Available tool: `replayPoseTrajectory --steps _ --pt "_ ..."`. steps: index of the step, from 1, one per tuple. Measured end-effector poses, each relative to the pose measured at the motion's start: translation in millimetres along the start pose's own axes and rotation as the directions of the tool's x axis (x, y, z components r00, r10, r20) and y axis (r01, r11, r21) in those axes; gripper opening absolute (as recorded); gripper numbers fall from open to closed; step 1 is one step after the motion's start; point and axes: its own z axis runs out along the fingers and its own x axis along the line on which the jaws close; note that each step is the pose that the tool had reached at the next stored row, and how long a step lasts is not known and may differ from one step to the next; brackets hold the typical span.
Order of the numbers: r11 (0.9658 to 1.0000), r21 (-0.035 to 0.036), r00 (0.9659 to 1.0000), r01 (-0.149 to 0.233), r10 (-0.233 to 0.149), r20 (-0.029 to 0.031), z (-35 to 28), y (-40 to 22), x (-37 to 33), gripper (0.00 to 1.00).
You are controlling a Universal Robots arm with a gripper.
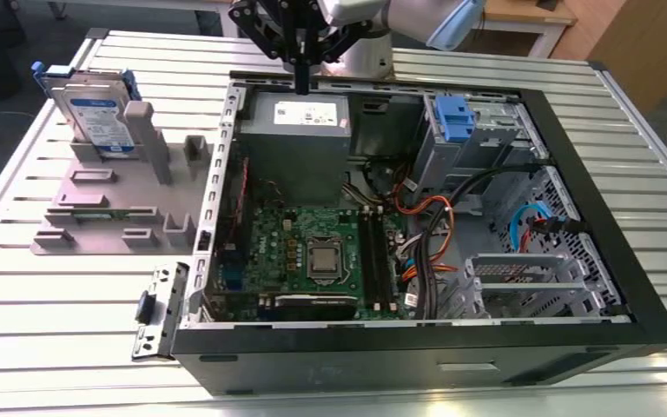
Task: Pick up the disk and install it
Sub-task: 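Reach for the disk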
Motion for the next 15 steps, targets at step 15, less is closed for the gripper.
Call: replayPoseTrajectory --steps 15 --pt "1.0 0.0001 1.0 0.0 0.0 0.0 -0.1 -0.5 6.3 0.1"
